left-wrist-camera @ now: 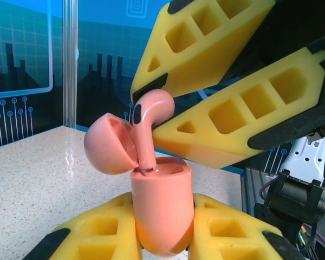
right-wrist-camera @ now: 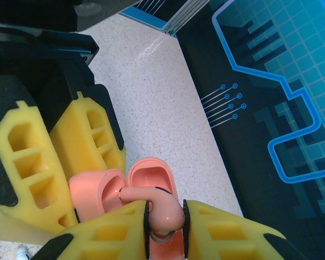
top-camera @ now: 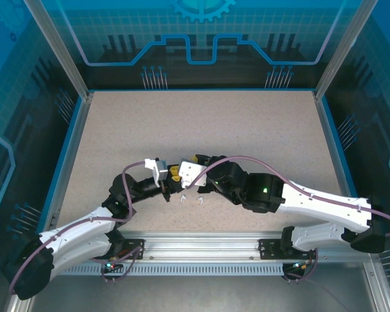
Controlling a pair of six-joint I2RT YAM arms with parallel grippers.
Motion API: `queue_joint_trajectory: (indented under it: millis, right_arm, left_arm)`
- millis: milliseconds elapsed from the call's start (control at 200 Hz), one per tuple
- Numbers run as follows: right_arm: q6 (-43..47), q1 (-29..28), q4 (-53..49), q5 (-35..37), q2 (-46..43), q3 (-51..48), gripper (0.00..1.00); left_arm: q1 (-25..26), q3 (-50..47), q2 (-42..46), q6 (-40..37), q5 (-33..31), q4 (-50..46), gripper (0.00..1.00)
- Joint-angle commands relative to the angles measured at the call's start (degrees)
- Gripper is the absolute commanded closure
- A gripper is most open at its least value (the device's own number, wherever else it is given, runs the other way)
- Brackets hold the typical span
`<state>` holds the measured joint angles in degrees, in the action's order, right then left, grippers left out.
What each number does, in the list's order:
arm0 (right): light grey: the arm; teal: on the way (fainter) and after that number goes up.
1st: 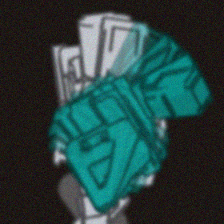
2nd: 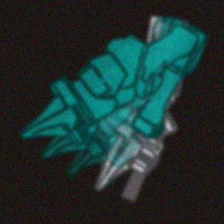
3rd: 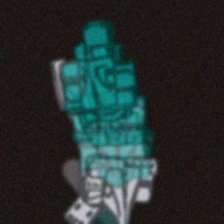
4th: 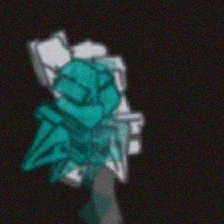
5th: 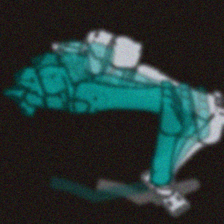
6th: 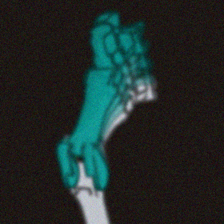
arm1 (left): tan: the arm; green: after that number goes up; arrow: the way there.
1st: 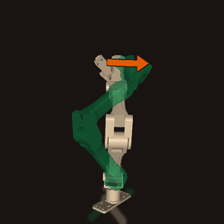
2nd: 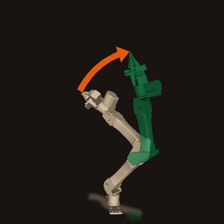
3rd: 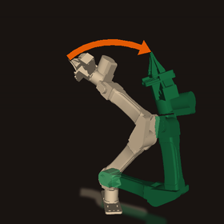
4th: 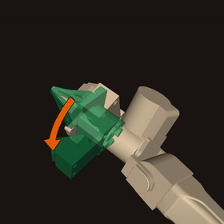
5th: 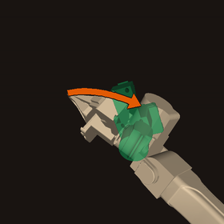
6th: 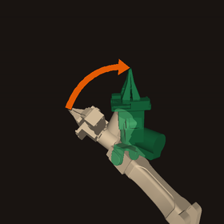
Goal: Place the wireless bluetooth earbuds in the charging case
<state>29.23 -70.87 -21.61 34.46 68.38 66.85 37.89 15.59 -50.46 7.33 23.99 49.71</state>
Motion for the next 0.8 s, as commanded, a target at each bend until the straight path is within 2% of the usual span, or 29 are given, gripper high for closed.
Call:
queue_joint_trajectory:
  millis: [0,795]
  right_arm:
    - [0.2,-0.8,-1.6,-0.5,0.6,2.1,0.76]
    - [-2.4,-0.1,-5.4,-7.3,0.3,2.4,0.72]
  left_arm:
    - [0.5,1.4,0.8,-1.6,0.5,0.5,1.0]
    - [0.5,0.9,1.9,-1.9,0.3,0.0,1.0]
